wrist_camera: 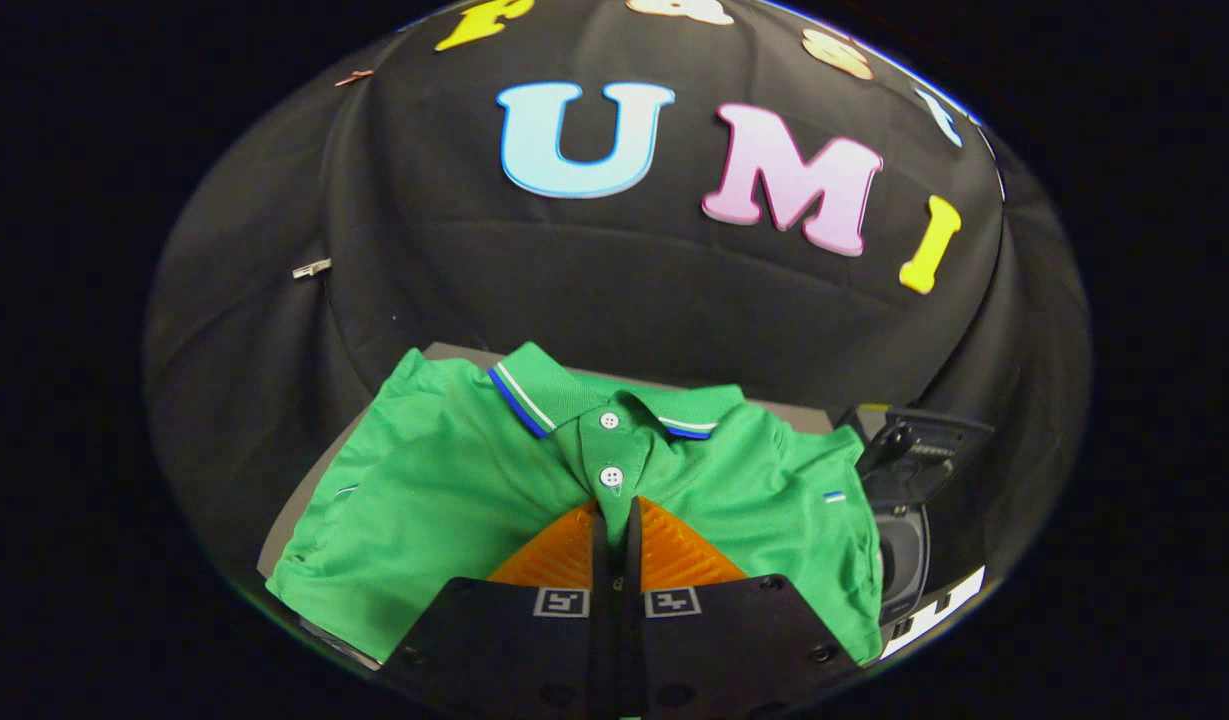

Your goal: Put the clothes into the washing machine and then close the washing machine lid.

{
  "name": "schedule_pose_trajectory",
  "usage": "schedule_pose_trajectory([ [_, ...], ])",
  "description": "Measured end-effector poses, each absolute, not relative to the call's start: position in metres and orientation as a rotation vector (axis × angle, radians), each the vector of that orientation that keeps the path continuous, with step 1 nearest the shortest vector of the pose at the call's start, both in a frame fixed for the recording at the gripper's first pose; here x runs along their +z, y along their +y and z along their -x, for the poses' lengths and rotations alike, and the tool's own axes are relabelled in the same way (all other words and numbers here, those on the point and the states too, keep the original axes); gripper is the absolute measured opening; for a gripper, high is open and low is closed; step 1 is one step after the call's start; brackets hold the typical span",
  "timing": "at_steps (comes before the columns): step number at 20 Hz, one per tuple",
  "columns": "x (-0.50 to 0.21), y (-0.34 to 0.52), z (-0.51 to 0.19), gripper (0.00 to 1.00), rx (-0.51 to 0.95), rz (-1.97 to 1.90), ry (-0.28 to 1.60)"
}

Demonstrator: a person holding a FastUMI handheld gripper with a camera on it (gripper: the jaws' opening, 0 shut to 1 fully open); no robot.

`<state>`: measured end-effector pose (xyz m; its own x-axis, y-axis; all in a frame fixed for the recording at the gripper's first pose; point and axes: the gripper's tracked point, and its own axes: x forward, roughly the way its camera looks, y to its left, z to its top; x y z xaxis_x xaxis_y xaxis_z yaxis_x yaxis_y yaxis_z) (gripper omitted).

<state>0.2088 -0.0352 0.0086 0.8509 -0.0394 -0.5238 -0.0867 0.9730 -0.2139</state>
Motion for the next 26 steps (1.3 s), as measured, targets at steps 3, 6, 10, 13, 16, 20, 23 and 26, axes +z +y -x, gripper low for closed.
schedule_pose_trajectory([
  [3,0.035,-0.027,-0.201,0.06,0.03,0.267,0.433],
  [6,0.067,-0.023,-0.185,0.05,0.017,0.255,0.282],
  [10,0.092,-0.039,-0.17,0.05,-0.015,0.308,0.185],
  [13,0.105,-0.049,-0.161,0.05,-0.012,0.334,0.152],
  [16,0.122,-0.066,-0.154,0.05,0.012,0.313,0.129],
  [20,0.14,-0.113,-0.146,0.05,0.046,0.335,0.1],
  [23,0.144,-0.155,-0.145,0.05,0.077,0.318,0.096],
  [26,0.15,-0.206,-0.144,0.05,0.065,0.319,0.083],
])
